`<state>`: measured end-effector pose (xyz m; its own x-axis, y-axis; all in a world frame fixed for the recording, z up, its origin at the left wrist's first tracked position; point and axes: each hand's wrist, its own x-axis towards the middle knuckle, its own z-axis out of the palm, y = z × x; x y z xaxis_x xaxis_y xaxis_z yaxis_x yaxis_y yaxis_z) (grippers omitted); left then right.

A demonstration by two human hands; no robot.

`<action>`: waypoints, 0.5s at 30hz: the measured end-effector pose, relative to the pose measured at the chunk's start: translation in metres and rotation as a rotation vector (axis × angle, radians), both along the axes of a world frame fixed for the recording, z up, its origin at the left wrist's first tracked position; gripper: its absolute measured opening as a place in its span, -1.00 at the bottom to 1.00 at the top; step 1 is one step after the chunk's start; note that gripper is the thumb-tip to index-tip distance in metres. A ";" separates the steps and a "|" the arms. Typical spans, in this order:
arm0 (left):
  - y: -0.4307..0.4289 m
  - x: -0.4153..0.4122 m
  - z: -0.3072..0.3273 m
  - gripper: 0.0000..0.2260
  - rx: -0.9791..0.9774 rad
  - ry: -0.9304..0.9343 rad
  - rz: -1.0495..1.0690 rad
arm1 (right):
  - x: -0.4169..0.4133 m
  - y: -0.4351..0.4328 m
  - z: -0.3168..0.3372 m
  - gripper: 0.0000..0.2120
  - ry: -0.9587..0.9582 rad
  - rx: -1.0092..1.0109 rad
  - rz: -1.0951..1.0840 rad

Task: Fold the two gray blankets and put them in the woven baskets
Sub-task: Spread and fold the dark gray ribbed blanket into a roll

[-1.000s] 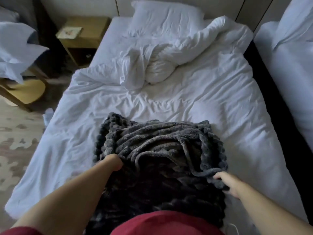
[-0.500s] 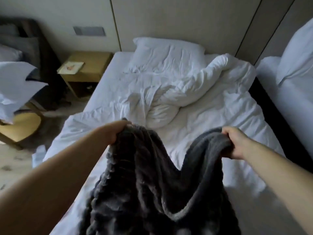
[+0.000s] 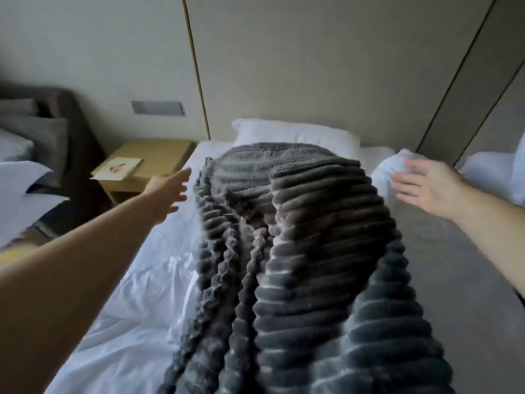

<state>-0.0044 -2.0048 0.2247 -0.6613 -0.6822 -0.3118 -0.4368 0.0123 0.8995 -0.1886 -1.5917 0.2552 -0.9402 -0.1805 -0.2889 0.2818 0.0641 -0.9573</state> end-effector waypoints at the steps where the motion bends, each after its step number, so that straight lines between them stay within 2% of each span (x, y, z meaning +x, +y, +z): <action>1: 0.004 0.007 -0.031 -0.73 0.019 -0.054 -0.020 | 0.002 0.003 -0.030 -0.60 -0.058 0.060 0.015; 3: 0.015 0.027 -0.090 -0.71 -0.009 -0.212 -0.075 | 0.013 0.012 -0.089 -0.63 -0.168 0.217 0.045; 7: 0.047 0.071 -0.190 -0.53 -0.279 -0.657 -0.315 | 0.054 0.040 -0.197 -0.73 -0.257 0.649 0.133; 9: 0.060 0.087 -0.227 -0.38 -0.307 -0.704 -0.351 | 0.081 0.053 -0.237 -0.61 -0.358 0.827 0.205; 10: 0.066 0.092 -0.240 -0.39 -0.332 -0.714 -0.345 | 0.093 0.059 -0.254 -0.48 -0.430 0.862 0.208; 12: 0.069 0.091 -0.253 -0.59 -0.434 -0.741 -0.384 | 0.118 0.071 -0.282 -0.30 -0.524 0.901 0.204; 14: 0.062 0.083 -0.250 -0.76 -0.479 -0.725 -0.383 | 0.140 0.079 -0.304 -0.32 -0.546 0.919 0.283; 15: 0.051 0.080 -0.245 -0.82 -0.452 -0.662 -0.287 | 0.149 0.081 -0.310 -0.36 -0.542 0.914 0.331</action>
